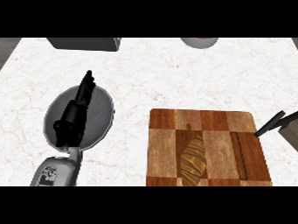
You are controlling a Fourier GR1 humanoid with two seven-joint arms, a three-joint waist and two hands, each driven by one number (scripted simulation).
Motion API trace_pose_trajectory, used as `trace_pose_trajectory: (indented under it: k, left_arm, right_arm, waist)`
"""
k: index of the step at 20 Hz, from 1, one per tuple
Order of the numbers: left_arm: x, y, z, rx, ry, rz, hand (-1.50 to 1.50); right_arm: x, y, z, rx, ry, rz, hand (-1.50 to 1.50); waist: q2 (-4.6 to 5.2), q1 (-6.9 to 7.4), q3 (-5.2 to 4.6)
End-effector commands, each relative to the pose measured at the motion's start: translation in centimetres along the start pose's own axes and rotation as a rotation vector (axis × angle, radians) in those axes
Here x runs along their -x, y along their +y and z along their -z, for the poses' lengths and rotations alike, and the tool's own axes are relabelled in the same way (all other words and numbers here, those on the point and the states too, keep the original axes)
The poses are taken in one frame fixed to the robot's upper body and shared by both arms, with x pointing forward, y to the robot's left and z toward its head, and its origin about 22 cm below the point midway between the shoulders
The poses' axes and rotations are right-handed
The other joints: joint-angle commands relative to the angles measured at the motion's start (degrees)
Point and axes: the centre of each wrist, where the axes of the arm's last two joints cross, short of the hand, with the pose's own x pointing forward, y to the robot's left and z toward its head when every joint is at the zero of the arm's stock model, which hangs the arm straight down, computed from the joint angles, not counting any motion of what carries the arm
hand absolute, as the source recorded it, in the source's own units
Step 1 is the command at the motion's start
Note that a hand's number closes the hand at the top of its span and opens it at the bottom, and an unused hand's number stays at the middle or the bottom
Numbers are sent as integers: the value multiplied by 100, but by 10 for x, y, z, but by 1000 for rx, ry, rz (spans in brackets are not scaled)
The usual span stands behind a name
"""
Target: Pick the squash from the cutting board and place it in the tiered basket
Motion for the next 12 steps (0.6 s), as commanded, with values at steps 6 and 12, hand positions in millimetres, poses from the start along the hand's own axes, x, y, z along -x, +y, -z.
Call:
trace_pose_trajectory:
  k: [6, 12]
  left_arm:
    - [1, -7, -7, 22, 2, -13, 0]
    - [-2, 11, 4, -28, 10, -9, 0]
  right_arm:
    - [75, -44, -52, 88, 112, 236, -150]
    - [122, -42, -75, 12, 109, 282, -150]
  waist:
    - [4, 30, 33]
    - [-26, -188, 65]
